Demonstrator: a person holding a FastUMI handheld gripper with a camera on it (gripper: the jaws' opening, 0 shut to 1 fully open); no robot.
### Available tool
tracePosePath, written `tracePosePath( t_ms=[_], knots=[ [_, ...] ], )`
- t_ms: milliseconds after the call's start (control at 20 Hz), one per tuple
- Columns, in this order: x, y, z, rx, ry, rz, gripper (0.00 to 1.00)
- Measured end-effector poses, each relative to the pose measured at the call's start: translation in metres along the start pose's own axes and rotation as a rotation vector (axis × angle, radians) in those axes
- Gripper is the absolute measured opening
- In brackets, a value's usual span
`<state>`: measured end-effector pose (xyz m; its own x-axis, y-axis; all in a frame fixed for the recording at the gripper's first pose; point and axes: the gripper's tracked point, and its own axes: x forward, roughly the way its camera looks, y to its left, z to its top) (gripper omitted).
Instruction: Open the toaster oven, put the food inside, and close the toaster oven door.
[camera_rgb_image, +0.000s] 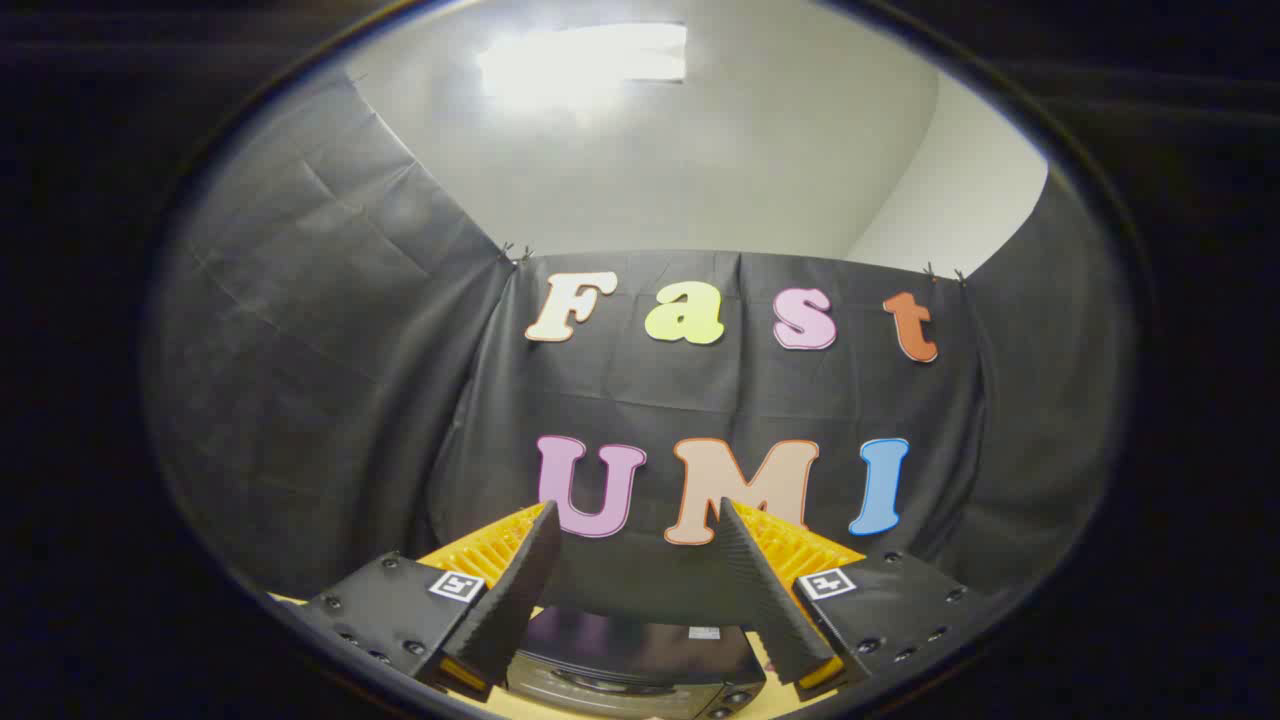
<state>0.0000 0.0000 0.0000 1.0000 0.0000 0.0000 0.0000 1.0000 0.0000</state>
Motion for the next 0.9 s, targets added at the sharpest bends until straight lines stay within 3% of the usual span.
tracePosePath(
  t_ms=[900],
  knots=[
    [0.004,0.016,-0.014,-0.002,0.011,0.023,0.99]
  ],
)
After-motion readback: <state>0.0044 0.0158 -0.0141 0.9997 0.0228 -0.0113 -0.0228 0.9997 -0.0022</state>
